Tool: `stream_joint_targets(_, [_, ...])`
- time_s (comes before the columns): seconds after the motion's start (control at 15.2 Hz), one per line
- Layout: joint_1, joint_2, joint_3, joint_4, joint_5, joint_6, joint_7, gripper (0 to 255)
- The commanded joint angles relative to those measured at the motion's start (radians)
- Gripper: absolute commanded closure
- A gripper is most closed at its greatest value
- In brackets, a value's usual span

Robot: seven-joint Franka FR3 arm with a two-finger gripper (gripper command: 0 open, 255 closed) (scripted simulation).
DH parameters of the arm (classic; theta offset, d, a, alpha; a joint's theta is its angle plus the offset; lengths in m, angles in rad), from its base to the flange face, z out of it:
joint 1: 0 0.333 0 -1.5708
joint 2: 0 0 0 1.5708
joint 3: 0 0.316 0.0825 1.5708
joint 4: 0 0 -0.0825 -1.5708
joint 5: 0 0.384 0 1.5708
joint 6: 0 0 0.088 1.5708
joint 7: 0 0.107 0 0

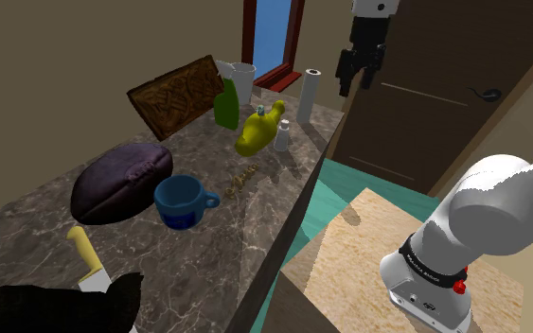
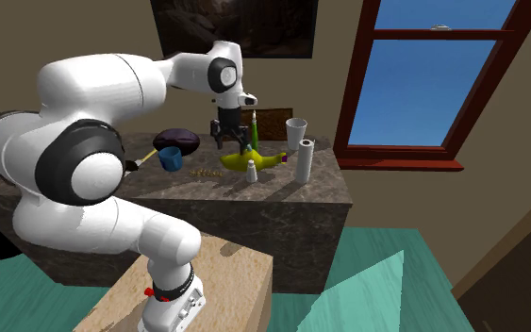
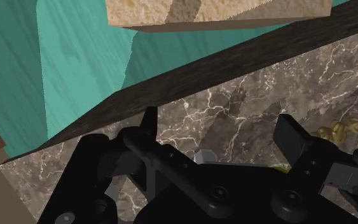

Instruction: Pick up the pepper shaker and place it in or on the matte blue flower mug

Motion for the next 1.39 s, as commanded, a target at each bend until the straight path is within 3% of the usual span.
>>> stream_joint_targets(0.0, [0.007, 0.076, -0.010, 0.021, 0.009, 0.047, -0.016, 0])
stream_joint_targets(0.53, [0.028, 0.385, -0.038, 0.157, 0.061, 0.182, -0.089, 0])
stream_joint_targets(1.06, [0.032, 0.707, -0.039, 0.377, 0.132, 0.242, -0.165, 0])
stream_joint_targets(1.32, [0.032, 0.722, -0.037, 0.350, 0.136, 0.282, -0.169, 0])
